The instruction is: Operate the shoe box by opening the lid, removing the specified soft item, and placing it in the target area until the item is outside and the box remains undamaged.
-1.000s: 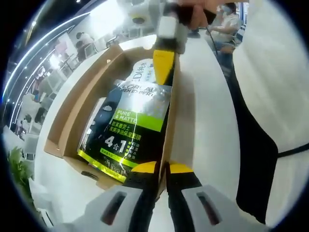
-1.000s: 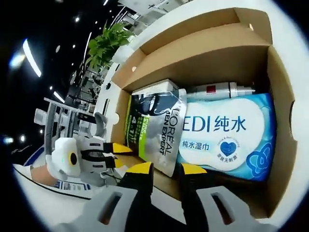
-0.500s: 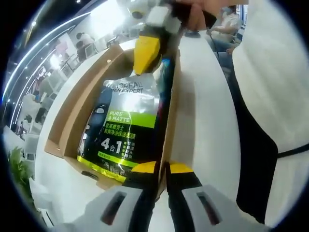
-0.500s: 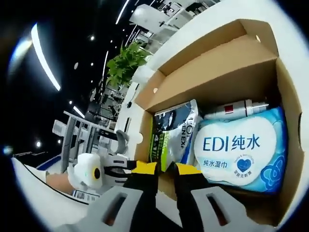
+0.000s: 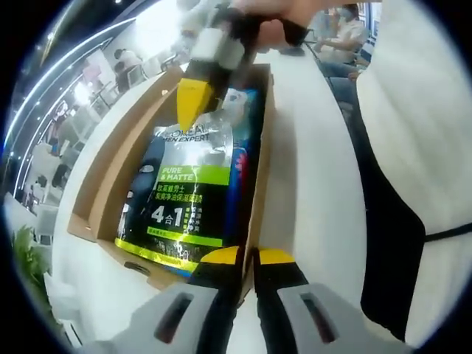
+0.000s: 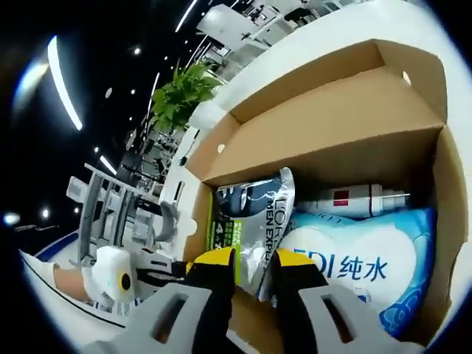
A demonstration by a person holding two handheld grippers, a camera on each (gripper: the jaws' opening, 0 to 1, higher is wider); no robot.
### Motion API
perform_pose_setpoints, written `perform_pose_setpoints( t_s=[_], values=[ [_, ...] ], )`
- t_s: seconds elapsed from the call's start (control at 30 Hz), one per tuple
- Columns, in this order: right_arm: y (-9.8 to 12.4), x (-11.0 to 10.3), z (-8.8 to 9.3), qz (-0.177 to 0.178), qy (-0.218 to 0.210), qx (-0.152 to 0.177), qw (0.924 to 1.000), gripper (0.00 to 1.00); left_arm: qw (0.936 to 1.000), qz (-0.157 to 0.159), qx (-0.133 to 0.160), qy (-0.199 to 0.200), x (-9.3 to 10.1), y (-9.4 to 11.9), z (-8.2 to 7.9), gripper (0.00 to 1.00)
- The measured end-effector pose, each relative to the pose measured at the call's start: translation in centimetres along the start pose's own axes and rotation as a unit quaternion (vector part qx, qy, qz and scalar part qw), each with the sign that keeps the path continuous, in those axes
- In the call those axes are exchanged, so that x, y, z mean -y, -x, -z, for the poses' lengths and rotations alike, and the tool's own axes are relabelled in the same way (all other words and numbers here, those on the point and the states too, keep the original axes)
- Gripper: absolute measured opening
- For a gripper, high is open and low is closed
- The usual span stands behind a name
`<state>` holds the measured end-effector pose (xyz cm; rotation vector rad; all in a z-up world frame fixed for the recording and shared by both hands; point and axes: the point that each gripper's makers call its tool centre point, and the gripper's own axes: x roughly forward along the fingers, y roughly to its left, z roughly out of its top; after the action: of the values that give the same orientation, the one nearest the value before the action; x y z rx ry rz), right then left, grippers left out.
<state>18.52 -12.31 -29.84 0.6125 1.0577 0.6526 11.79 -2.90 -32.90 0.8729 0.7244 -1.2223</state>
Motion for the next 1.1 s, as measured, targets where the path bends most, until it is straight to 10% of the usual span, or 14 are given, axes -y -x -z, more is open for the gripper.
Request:
perform_pose_setpoints(
  t_s=[0.13, 0.3, 0.57, 0.73, 1.1],
  values=[
    [0.6, -1.9, 0.6, -0.062, -0.045, -0.038, 0.9963, 0.04, 1.0000, 0.000, 0.000, 0.001, 0.0, 0.0, 0.0, 0.06],
    [0.1, -1.8, -1.3, -0.063, -0.051, 0.020, 0.9965, 0.12, 1.0000, -0.001, -0.001, 0.001, 0.0, 0.0, 0.0, 0.06],
    [-0.9, -2.6, -1.3, -0.079, -0.077, 0.011, 0.9939, 0.11, 1.0000, 0.000, -0.002, 0.002, 0.0, 0.0, 0.0, 0.06],
    [-1.0, -4.4, 0.0, -0.130, -0.101, -0.036, 0.9858, 0.02, 1.0000, 0.001, -0.002, 0.001, 0.0, 0.0, -0.1, 0.06],
    [-2.5, -4.4, -0.3, -0.102, -0.078, -0.032, 0.9912, 0.01, 1.0000, -0.001, -0.001, -0.001, 0.0, 0.0, 0.0, 0.06]
  ],
)
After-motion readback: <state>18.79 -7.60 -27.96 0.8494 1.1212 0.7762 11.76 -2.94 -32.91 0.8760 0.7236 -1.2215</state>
